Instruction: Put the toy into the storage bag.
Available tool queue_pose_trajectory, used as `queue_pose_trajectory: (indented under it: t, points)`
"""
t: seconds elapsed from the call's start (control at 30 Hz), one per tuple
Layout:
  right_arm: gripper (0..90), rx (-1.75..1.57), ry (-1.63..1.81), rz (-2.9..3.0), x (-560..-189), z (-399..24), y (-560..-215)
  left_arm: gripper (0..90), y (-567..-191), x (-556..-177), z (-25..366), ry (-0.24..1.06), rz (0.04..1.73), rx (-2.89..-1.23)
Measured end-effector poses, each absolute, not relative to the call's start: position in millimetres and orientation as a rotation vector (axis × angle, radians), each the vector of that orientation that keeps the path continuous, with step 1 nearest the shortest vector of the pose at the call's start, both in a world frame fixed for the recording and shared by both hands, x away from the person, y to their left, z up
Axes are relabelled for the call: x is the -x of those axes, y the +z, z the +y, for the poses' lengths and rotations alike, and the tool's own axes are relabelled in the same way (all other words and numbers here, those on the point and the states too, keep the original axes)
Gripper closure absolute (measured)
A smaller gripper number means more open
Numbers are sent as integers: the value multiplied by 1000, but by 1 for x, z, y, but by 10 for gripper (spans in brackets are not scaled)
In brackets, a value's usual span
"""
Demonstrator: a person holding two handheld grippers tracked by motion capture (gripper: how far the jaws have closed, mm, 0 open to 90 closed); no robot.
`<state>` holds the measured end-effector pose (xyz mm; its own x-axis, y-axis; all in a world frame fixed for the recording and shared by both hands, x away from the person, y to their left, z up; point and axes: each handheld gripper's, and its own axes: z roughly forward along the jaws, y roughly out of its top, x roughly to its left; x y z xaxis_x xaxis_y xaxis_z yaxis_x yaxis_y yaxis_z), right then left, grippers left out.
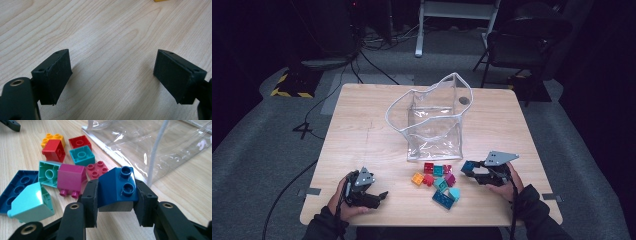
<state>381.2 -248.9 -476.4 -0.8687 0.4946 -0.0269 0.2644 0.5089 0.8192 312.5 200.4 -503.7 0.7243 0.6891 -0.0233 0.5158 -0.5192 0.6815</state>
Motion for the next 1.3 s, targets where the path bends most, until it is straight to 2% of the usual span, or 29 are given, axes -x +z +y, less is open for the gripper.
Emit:
queue_pose_trajectory:
  t: [0.87,1.3]
  points:
    - [596,-681,1354,2401,-383,-264,-445,151,-504,-314,199,329,911,-2239]
    - [596,-651,1393,2309,-388,-270,-396,151,-504,-314,199,328,915,-2238]
